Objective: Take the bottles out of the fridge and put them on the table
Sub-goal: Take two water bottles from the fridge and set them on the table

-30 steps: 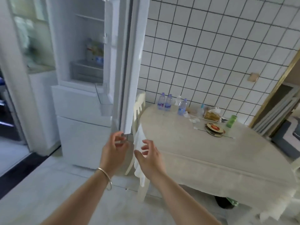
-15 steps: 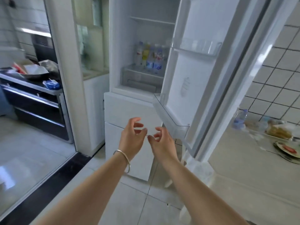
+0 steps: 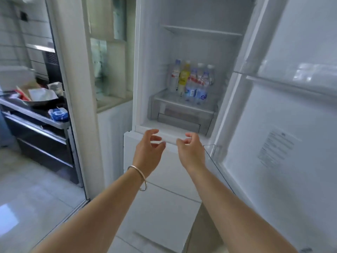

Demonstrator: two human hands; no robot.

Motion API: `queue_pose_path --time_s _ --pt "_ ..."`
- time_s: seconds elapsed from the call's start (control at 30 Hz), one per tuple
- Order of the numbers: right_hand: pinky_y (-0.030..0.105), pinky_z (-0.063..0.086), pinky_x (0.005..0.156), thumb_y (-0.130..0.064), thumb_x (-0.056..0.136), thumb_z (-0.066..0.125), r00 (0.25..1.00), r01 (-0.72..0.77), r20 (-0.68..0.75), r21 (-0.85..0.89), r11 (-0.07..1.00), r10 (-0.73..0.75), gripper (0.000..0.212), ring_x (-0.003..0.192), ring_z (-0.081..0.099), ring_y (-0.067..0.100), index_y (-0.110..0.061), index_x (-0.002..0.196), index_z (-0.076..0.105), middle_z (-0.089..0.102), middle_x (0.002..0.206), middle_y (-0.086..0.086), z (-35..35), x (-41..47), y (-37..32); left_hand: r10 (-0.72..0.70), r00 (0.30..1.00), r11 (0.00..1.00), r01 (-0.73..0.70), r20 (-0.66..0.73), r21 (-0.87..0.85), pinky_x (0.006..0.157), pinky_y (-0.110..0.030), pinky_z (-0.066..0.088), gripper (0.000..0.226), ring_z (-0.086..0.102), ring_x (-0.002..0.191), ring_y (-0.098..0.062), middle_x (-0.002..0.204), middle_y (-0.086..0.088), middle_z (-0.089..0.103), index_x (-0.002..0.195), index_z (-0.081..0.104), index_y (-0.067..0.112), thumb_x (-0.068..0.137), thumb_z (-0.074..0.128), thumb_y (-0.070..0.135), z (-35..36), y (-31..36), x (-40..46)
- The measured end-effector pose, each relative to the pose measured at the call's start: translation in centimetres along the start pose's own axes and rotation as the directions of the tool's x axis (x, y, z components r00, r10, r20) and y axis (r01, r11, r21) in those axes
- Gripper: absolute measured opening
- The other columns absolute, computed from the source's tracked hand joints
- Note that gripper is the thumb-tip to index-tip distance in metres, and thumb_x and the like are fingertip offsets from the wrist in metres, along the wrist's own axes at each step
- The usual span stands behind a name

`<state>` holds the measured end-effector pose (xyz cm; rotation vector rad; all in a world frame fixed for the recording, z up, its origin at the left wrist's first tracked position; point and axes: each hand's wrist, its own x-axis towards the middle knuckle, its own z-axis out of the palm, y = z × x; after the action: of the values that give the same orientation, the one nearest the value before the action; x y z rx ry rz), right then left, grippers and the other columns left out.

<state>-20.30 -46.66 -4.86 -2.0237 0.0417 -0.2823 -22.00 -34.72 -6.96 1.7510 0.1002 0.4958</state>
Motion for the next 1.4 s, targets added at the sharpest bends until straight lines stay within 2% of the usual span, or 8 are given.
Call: queue_pose_path --time_s 0.37,0.63,0.83,0.93,1.03,1.17,1.27,1.4 --pt "0.027 0.032 0.075 -0.026 0.088 0.054 0.990 -0.034 -0.133 0.061 0.998 0.042 0.045 0.088 0.049 0.017 -0.014 0.129 0.041 0.062 0.107 0.003 6.9 19.5 -0.1 0.055 0.998 0.998 -0.054 0.042 -0.034 0.049 -0.006 0.040 0.035 0.056 0.075 -0.002 0.101 0.002 0.059 0.121 0.050 0.022 0.088 0.058 0.015 3.2 -3.1 20.9" --pt "0.027 0.034 0.077 -0.026 0.088 0.057 0.942 -0.071 -0.325 0.032 0.997 0.077 0.047 0.094 0.054 0.021 -0.015 0.131 0.042 0.057 0.103 -0.001 9.5 32.4 -0.2 0.117 0.975 0.992 -0.104 0.190 -0.074 0.076 -0.028 0.048 0.039 0.058 0.081 -0.011 0.099 0.002 0.063 0.122 0.053 0.020 0.084 0.063 0.017 7.6 -5.2 36.3" --pt "0.021 0.031 0.069 -0.022 0.085 0.062 0.872 -0.067 -0.485 0.031 0.997 0.074 0.045 0.089 0.053 0.017 -0.010 0.125 0.046 0.058 0.106 0.004 8.9 39.6 1.1 0.050 0.949 0.976 0.020 0.311 -0.219 0.047 -0.009 0.042 0.038 0.054 0.067 -0.009 0.097 -0.002 0.059 0.121 0.049 0.018 0.085 0.060 0.010 13.2 -5.4 45.3" --pt "0.026 0.040 0.074 -0.016 0.078 0.069 0.821 0.014 -0.570 0.028 1.000 0.004 0.036 0.096 0.059 0.024 -0.017 0.108 0.049 0.058 0.103 0.005 8.1 42.6 1.8 0.070 0.924 0.980 0.006 0.376 -0.198 0.070 -0.022 0.045 0.034 0.060 0.086 -0.019 0.096 -0.003 0.060 0.112 0.051 0.017 0.082 0.064 0.011 16.2 -5.8 47.3" --pt "0.027 0.042 0.086 -0.013 0.074 0.073 0.828 0.019 -0.560 -0.014 1.000 -0.024 0.051 0.110 0.052 0.025 -0.013 0.119 0.048 0.046 0.108 0.000 7.1 45.3 2.3 0.100 0.899 0.982 -0.021 0.425 -0.186 0.075 -0.021 0.042 0.034 0.057 0.091 -0.016 0.094 0.001 0.057 0.102 0.046 0.023 0.080 0.069 0.012 18.6 -5.8 48.9" --pt "0.049 0.041 0.103 -0.028 0.063 0.082 0.857 0.029 -0.515 0.000 1.000 -0.025 0.085 0.122 0.045 0.028 -0.011 0.133 0.039 0.047 0.126 0.010 6.0 48.1 3.6 0.178 0.881 0.974 -0.093 0.438 -0.207 0.065 -0.007 0.040 0.037 0.053 0.075 0.007 0.085 0.019 0.050 0.087 0.045 0.033 0.077 0.073 0.010 20.6 -5.6 50.5" --pt "0.039 0.042 0.103 -0.031 0.067 0.082 0.871 0.027 -0.491 0.083 0.996 0.017 0.093 0.119 0.045 0.019 -0.015 0.142 0.029 0.043 0.128 0.004 4.7 49.5 3.7 0.217 0.873 0.964 -0.122 0.436 -0.236 0.072 0.001 0.037 0.046 0.048 0.086 0.009 0.101 0.019 0.045 0.110 0.047 0.027 0.076 0.076 0.019 21.9 -5.3 51.5" --pt "0.022 0.043 0.085 -0.025 0.070 0.080 0.878 0.110 -0.477 0.159 0.981 -0.022 0.089 0.103 0.052 0.007 -0.017 0.142 0.029 0.049 0.119 -0.004 3.7 51.6 4.0 0.262 0.860 0.944 -0.135 0.439 -0.300 0.087 -0.021 0.050 0.057 0.061 0.100 0.001 0.115 0.006 0.060 0.118 0.053 0.021 0.069 0.082 0.021 24.3 -4.7 52.4"
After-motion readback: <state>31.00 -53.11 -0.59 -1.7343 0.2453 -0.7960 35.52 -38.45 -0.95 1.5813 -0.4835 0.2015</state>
